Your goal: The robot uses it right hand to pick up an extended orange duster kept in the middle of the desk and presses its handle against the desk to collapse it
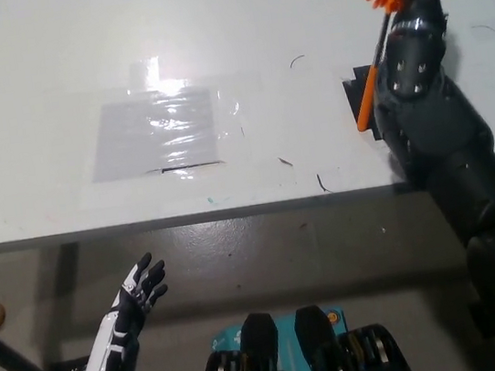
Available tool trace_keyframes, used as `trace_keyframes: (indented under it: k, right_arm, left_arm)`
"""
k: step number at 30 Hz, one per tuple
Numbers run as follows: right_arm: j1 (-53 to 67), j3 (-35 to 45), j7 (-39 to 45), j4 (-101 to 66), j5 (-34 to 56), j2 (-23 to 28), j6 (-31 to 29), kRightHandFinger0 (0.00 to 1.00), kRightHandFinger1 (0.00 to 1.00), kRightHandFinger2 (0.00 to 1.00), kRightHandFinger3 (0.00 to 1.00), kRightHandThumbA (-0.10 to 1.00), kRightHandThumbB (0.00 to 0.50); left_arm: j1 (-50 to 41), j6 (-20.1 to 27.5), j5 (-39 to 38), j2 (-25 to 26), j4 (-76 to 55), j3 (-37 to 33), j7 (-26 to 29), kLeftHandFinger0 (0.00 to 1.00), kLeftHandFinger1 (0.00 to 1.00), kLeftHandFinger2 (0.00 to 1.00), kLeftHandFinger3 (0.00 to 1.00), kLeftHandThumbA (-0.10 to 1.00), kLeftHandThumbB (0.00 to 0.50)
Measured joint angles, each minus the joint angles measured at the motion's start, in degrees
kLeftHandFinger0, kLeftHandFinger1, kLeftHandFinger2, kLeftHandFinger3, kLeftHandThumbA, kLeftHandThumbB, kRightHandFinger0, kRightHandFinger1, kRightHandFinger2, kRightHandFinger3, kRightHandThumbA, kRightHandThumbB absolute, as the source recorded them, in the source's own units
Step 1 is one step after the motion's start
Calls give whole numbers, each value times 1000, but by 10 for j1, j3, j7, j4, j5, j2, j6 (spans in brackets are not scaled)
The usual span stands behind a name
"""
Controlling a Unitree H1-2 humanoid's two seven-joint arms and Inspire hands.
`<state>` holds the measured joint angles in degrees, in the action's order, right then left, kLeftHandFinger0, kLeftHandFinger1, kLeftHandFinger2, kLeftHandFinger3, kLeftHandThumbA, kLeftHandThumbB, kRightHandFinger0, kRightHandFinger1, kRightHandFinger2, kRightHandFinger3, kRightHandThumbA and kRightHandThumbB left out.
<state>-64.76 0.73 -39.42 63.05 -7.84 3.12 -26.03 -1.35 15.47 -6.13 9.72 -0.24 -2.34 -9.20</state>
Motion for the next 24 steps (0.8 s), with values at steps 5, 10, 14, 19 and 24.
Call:
trace_keyframes:
  k: [5,10,14,19,24]
  right_arm:
    - [26,-29,-6,1,-2,-2,-8,0,16,326,447,-100,160]
    - [52,-33,12,34,3,-9,-15,23,198,524,490,-100,134]
    - [38,-32,47,86,6,-4,-19,62,303,613,545,-100,147]
    - [21,-26,92,116,12,8,-9,15,311,633,630,-100,156]
    - [13,-25,123,121,14,17,8,0,191,485,305,-100,155]
  left_arm:
    - [-1,0,0,0,0,0,0,1000,1000,1000,1000,1000,46]
    - [-10,0,0,0,-2,1,0,1000,1000,1000,1000,1000,5]
    - [-11,0,0,0,-2,1,0,1000,1000,1000,1000,1000,34]
    - [-11,0,0,0,-2,1,0,1000,1000,1000,1000,1000,46]
    - [-11,0,0,0,-1,1,0,1000,1000,1000,1000,1000,46]
